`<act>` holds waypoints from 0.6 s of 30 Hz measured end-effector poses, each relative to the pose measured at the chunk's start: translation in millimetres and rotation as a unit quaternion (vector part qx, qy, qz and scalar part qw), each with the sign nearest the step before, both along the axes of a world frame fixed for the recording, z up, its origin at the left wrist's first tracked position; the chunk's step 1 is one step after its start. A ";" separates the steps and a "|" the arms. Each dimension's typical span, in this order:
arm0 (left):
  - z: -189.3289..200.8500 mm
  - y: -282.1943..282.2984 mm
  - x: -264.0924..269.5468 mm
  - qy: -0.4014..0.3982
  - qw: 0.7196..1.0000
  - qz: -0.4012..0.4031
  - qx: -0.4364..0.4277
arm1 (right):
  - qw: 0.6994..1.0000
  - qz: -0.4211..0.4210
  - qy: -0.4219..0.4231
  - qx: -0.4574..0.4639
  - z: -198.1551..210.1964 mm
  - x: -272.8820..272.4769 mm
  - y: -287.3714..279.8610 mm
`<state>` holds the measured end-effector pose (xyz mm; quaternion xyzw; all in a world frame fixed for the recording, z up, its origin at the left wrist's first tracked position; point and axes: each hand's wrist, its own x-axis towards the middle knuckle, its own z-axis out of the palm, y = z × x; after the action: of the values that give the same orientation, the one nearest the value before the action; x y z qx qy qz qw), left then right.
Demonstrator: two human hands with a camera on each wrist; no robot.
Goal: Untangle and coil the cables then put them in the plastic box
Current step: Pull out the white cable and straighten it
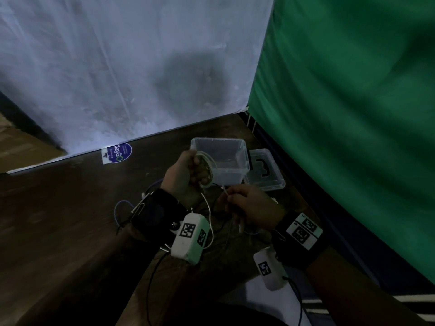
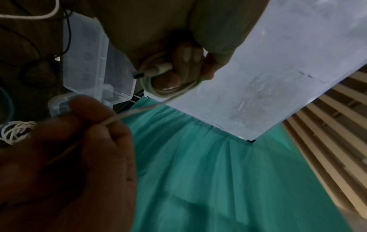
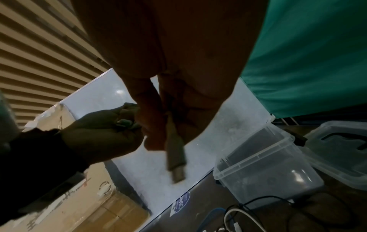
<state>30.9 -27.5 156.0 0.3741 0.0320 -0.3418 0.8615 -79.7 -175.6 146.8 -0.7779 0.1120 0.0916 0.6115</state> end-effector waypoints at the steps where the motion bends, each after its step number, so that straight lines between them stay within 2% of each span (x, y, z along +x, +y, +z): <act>1: 1.1 -0.8 -1.8 -0.009 1.000 -0.004 0.014 | 1.000 -0.014 0.004 0.027 2.2 0.9 0.2; 3: 3.4 -3.5 -6.6 -0.038 0.998 -0.028 0.032 | 0.997 -0.033 -0.002 0.074 6.0 3.4 1.9; 5: 5.2 -6.9 -14.0 -0.052 0.996 -0.054 0.038 | 0.995 -0.046 -0.025 0.083 7.3 6.9 5.1; 8: 4.4 -11.1 -20.7 -0.049 0.995 -0.071 0.043 | 0.995 -0.042 -0.083 0.031 2.8 12.8 5.8; 11: 3.6 -9.2 -20.3 -0.041 0.995 -0.093 0.011 | 0.993 -0.044 -0.109 -0.023 4.5 11.7 2.2; 15: 5.6 1.5 -13.0 -0.060 0.983 -0.172 -0.015 | 0.991 -0.045 -0.125 -0.027 5.3 10.0 -5.4; 18: 3.0 0.6 -11.2 -0.052 0.988 -0.148 0.013 | 0.986 -0.057 -0.140 -0.068 4.7 12.2 -7.9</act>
<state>19.7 -26.9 158.9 0.4035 -0.0640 -0.4450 0.7969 -67.5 -183.5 151.6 -0.8150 0.0754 -0.0616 0.5713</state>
